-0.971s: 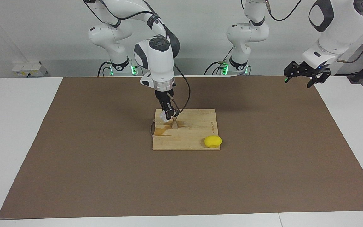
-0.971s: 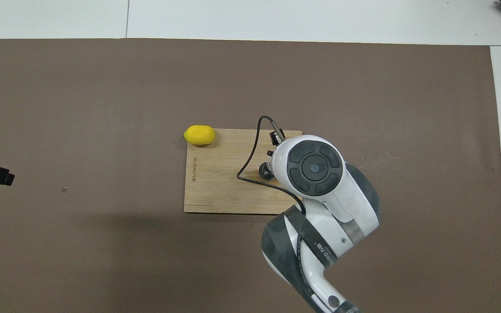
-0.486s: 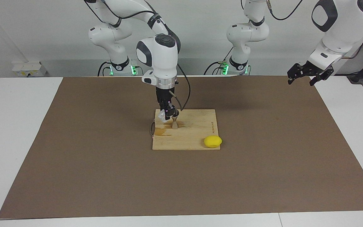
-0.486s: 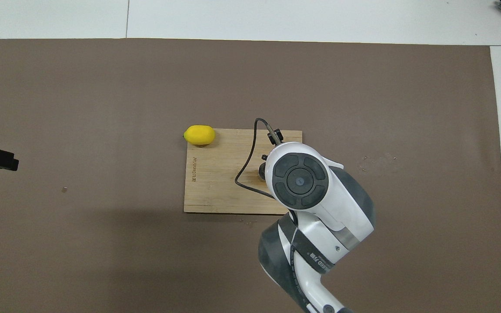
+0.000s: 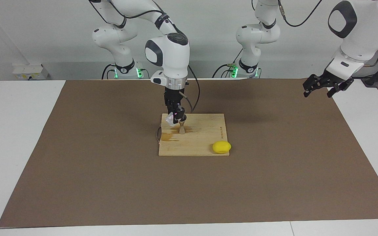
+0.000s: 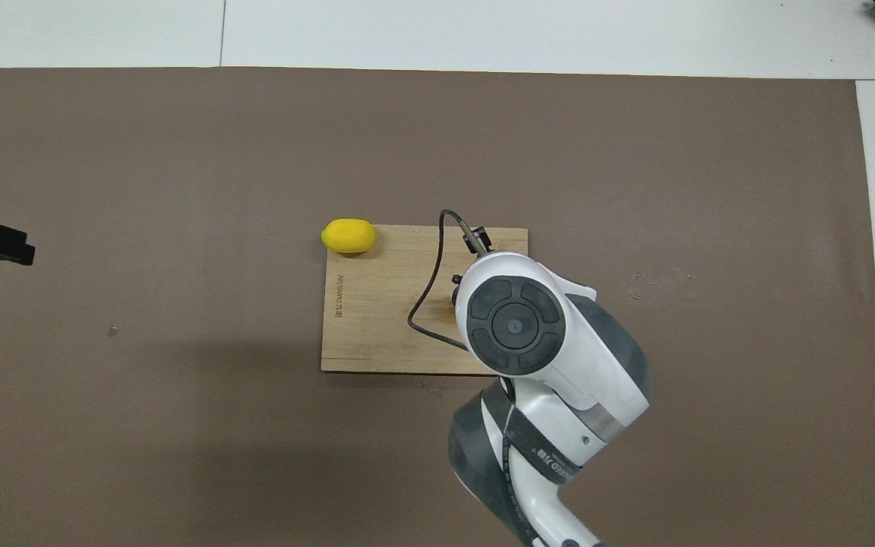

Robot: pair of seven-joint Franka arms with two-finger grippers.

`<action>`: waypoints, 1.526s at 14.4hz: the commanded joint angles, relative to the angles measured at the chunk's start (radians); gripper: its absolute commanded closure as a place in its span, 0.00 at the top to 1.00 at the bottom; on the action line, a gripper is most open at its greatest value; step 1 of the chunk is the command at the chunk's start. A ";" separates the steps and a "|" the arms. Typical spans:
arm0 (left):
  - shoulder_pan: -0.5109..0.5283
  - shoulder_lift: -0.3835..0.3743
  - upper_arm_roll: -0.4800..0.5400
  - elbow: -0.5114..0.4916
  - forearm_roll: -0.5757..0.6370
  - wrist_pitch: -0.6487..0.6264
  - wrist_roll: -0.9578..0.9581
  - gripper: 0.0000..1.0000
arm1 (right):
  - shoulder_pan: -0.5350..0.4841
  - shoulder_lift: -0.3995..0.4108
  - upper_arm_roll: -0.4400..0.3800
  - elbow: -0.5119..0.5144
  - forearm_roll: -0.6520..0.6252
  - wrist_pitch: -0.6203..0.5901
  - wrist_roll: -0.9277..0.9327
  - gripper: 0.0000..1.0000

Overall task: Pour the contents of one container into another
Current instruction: 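Tilt the clear glass with the right gripper to pour into the metal cup, then turn the glass upright and carry it back with the right gripper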

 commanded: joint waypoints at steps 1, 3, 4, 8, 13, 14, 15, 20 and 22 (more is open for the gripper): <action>-0.012 0.005 0.003 0.018 -0.008 -0.036 -0.109 1.00 | -0.018 -0.015 0.008 -0.010 0.046 -0.002 0.036 0.02; -0.012 0.002 -0.006 0.015 -0.006 -0.036 -0.153 1.00 | -0.038 -0.010 0.006 -0.010 0.117 0.004 0.031 0.01; -0.012 -0.001 -0.006 0.013 -0.008 -0.038 -0.153 1.00 | -0.046 -0.009 0.006 -0.010 0.157 0.007 0.028 0.01; -0.011 -0.027 -0.006 -0.013 -0.006 -0.050 -0.150 1.00 | -0.073 -0.004 0.006 -0.010 0.243 0.010 0.015 0.00; -0.011 -0.025 -0.006 -0.008 -0.006 -0.033 -0.150 1.00 | -0.096 -0.004 0.006 -0.018 0.344 0.004 -0.048 0.00; -0.011 -0.025 -0.006 -0.008 -0.006 -0.033 -0.152 1.00 | -0.112 -0.004 0.006 -0.018 0.367 -0.001 -0.056 0.00; -0.012 -0.025 -0.006 -0.010 -0.006 -0.033 -0.152 1.00 | -0.127 -0.004 0.006 -0.018 0.402 -0.002 -0.074 0.00; -0.012 -0.025 -0.006 -0.010 -0.006 -0.033 -0.153 1.00 | -0.283 -0.006 0.006 -0.064 0.687 0.002 -0.198 0.00; -0.012 -0.025 -0.006 -0.010 -0.006 -0.033 -0.155 1.00 | -0.346 -0.003 0.005 -0.088 0.798 0.007 -0.251 0.00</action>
